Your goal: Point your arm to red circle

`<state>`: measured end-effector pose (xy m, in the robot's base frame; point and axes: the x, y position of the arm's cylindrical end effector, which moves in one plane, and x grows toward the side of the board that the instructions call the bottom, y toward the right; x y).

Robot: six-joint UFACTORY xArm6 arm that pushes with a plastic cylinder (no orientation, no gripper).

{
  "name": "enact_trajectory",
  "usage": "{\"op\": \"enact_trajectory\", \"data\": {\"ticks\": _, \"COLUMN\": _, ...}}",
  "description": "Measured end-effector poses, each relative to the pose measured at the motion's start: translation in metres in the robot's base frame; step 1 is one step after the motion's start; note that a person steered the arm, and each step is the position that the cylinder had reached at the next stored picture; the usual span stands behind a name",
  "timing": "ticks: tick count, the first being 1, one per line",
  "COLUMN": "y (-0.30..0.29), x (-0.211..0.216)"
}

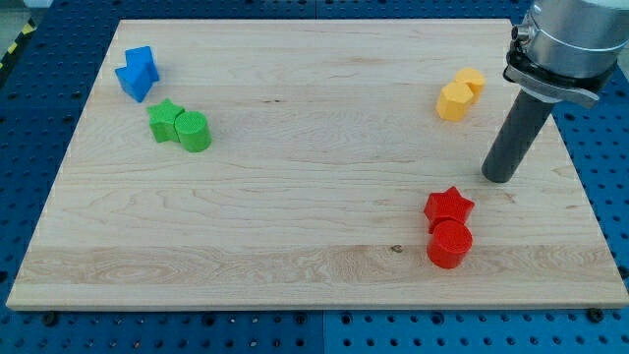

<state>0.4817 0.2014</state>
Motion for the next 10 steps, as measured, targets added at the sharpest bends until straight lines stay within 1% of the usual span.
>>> {"op": "enact_trajectory", "data": {"ticks": 5, "y": 0.0, "x": 0.066}}
{"op": "enact_trajectory", "data": {"ticks": 9, "y": -0.002, "x": 0.073}}
{"op": "enact_trajectory", "data": {"ticks": 10, "y": -0.009, "x": 0.08}}
